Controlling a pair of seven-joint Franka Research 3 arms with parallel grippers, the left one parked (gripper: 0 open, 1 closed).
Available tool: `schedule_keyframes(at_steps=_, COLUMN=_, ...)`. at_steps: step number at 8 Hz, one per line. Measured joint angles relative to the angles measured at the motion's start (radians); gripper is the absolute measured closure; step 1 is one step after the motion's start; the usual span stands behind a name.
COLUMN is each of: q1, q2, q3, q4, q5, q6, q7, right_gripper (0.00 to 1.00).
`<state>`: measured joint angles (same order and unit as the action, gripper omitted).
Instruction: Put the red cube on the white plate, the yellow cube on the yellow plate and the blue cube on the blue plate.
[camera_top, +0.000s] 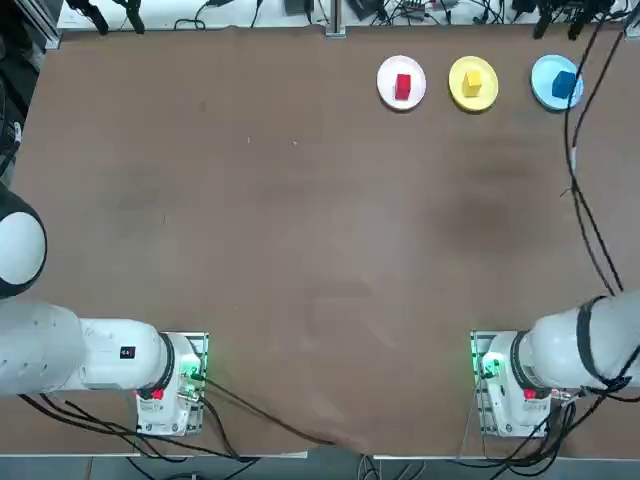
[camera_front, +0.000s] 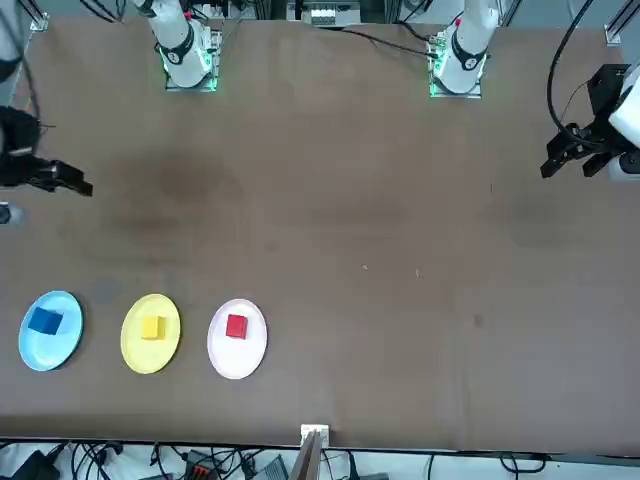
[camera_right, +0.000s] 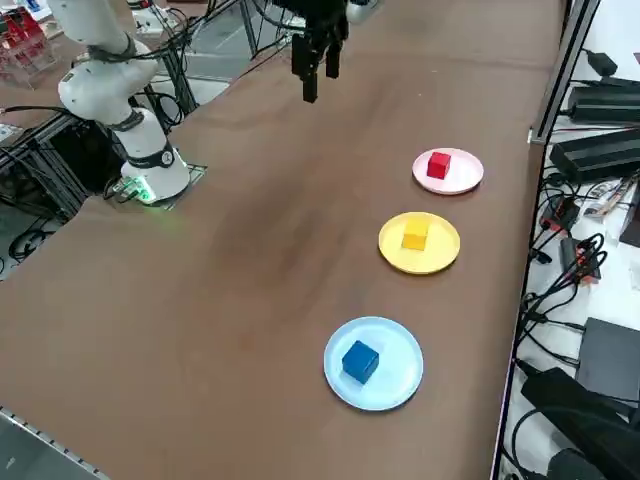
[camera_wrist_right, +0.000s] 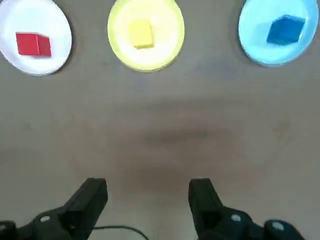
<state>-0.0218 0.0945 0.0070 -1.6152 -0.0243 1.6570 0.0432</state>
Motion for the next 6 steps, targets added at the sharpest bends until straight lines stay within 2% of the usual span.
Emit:
schedule_keyframes(at_steps=1, q1=0.018, q2=-0.068, q3=0.001, q4=-0.094, q5=-0.016, q6=0.077, q7=0.0, right_gripper=0.0)
schedule_keyframes(at_steps=3, q1=0.021, q2=-0.178, q3=0.01, q4=-0.17, q5=0.016, q6=0.054, q7=0.0, right_gripper=0.0)
schedule_keyframes(at_steps=4, q1=0.017, q2=-0.206, q3=0.01, q4=-0.182, q5=0.037, q6=0.036, q7=-0.004, right_gripper=0.0)
schedule_keyframes(at_steps=6, q1=0.014, q2=-0.212, q3=0.011, q4=-0.191, q5=0.04, q6=0.034, q7=-0.009, right_gripper=0.0)
